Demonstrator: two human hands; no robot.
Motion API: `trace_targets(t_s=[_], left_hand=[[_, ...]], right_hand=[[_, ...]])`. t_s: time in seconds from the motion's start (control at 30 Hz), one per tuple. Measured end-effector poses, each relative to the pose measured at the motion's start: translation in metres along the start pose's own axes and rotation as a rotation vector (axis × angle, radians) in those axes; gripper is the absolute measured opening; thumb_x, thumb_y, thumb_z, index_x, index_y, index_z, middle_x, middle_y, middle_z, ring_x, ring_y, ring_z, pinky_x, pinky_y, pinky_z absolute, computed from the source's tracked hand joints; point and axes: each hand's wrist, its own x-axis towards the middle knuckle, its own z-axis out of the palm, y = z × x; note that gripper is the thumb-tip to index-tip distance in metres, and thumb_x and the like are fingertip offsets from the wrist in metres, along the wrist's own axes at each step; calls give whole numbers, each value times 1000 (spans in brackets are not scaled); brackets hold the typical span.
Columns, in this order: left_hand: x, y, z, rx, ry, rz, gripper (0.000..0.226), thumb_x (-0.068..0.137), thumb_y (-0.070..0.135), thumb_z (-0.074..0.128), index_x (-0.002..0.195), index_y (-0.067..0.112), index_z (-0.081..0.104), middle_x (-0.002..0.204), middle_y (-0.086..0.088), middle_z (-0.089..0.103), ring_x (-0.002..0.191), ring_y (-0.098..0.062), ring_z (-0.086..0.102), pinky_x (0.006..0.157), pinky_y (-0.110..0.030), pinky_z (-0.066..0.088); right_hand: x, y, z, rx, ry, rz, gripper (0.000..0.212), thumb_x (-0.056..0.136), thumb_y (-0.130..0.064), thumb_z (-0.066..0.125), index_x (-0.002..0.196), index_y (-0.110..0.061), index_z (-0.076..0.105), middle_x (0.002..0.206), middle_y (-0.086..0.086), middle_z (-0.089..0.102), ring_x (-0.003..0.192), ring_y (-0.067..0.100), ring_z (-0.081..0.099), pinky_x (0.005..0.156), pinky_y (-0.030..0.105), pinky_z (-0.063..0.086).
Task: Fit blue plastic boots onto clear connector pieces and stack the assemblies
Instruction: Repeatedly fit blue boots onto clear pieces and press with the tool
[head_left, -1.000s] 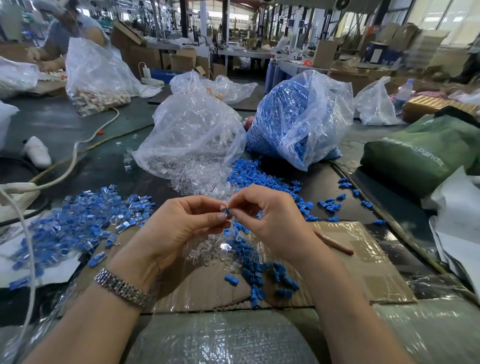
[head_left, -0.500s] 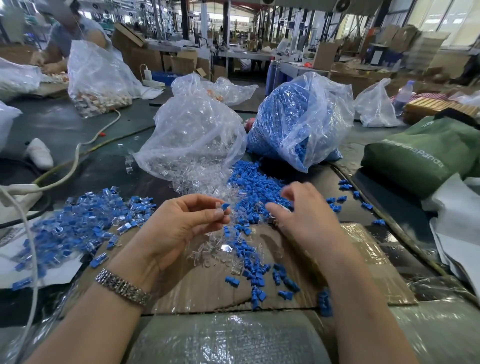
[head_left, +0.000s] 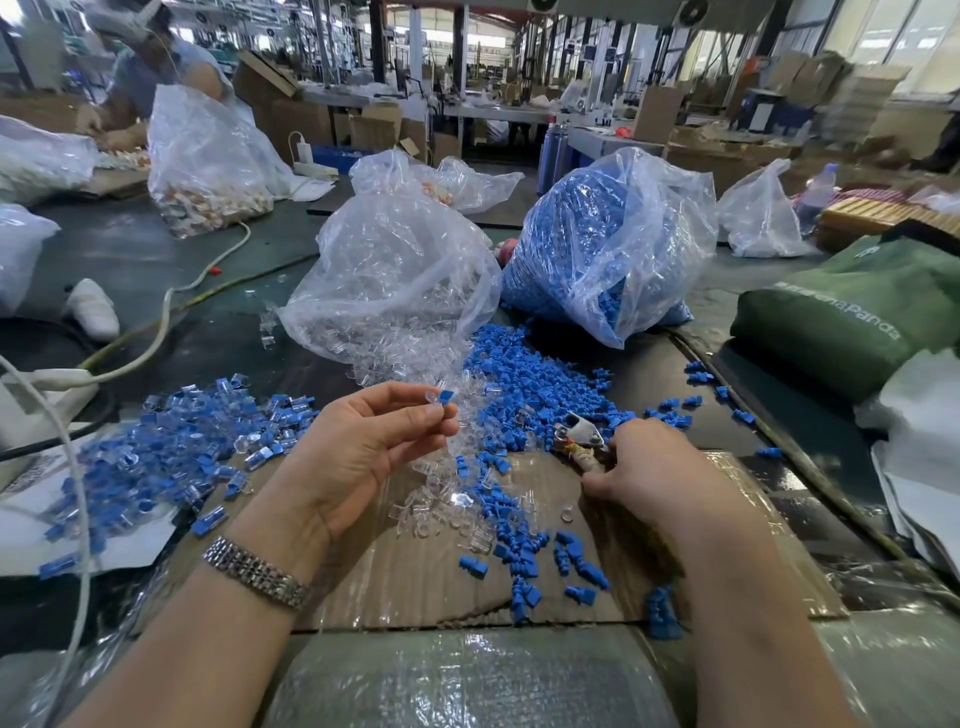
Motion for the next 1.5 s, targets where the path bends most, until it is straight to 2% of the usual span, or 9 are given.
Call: trace_targets(t_s=[0.13, 0.27, 0.4, 0.73, 0.87, 1.0, 1.27, 1.4, 1.5], left_hand=[[1, 1, -1, -44, 1, 4, 32, 72, -1, 73, 103, -4, 68, 105, -27, 73, 87, -28, 76, 70, -26, 61], [0, 0, -3, -124, -3, 3, 26, 75, -3, 75, 100, 0, 72, 110, -26, 73, 91, -30, 75, 72, -27, 61], [1, 1, -3, -145, -19, -5, 17, 76, -2, 74, 89, 8, 81, 111, -22, 74, 100, -30, 74, 75, -28, 60], [5, -5, -1, -91, -17, 126, 20, 74, 2, 78, 90, 13, 82, 100, -10, 77, 95, -20, 73, 79, -26, 59], [3, -4, -2, -54, -10, 153, 23, 68, 8, 83, 91, 14, 81, 99, -11, 77, 95, -22, 72, 88, -31, 59], [-4, -3, 3, 97, 42, 194, 32, 62, 22, 87, 92, 15, 81, 103, -14, 77, 97, -24, 71, 92, -36, 54], [-6, 0, 2, 329, 75, 304, 22, 73, 22, 79, 96, 21, 81, 99, -5, 79, 99, -19, 75, 85, -23, 59], [-4, -1, -1, 355, 88, 334, 20, 76, 22, 79, 96, 23, 80, 99, -4, 79, 99, -20, 74, 87, -29, 59], [-2, 3, -9, 461, 222, 442, 13, 85, 15, 78, 93, 25, 77, 95, 1, 77, 92, -12, 72, 80, -20, 56]], right_hand=[[-6, -2, -6, 111, 47, -4, 25, 92, -34, 61, 79, -14, 61, 77, 6, 61, 70, 23, 57, 56, 32, 41], [-13, -3, -27, 459, 67, -94, 26, 101, -24, 57, 88, -2, 58, 82, 12, 63, 78, 37, 66, 79, 54, 59], [-29, -22, -44, 761, -237, -278, 27, 103, -21, 57, 92, 4, 60, 81, 11, 63, 73, 24, 68, 78, 43, 64], [-38, -66, -35, 582, -378, -452, 21, 106, -21, 53, 88, -11, 56, 95, 18, 75, 92, 29, 75, 89, 46, 60], [-36, -71, -31, 600, -389, -456, 21, 106, -23, 52, 88, -13, 55, 87, 9, 73, 80, 20, 75, 81, 39, 60], [-33, -72, -25, 586, -343, -451, 29, 105, -34, 53, 87, -12, 56, 86, 13, 76, 78, 28, 76, 86, 50, 61], [-35, -76, -16, 594, -264, -442, 48, 103, -51, 49, 78, -10, 55, 57, 1, 61, 50, 19, 64, 58, 34, 58], [-33, -77, -19, 627, -280, -411, 58, 102, -52, 52, 92, 5, 60, 68, 7, 69, 57, 21, 69, 69, 40, 61], [-29, -67, -29, 559, -203, -381, 49, 96, -56, 59, 85, -8, 63, 74, 5, 73, 63, 17, 68, 75, 42, 59]])
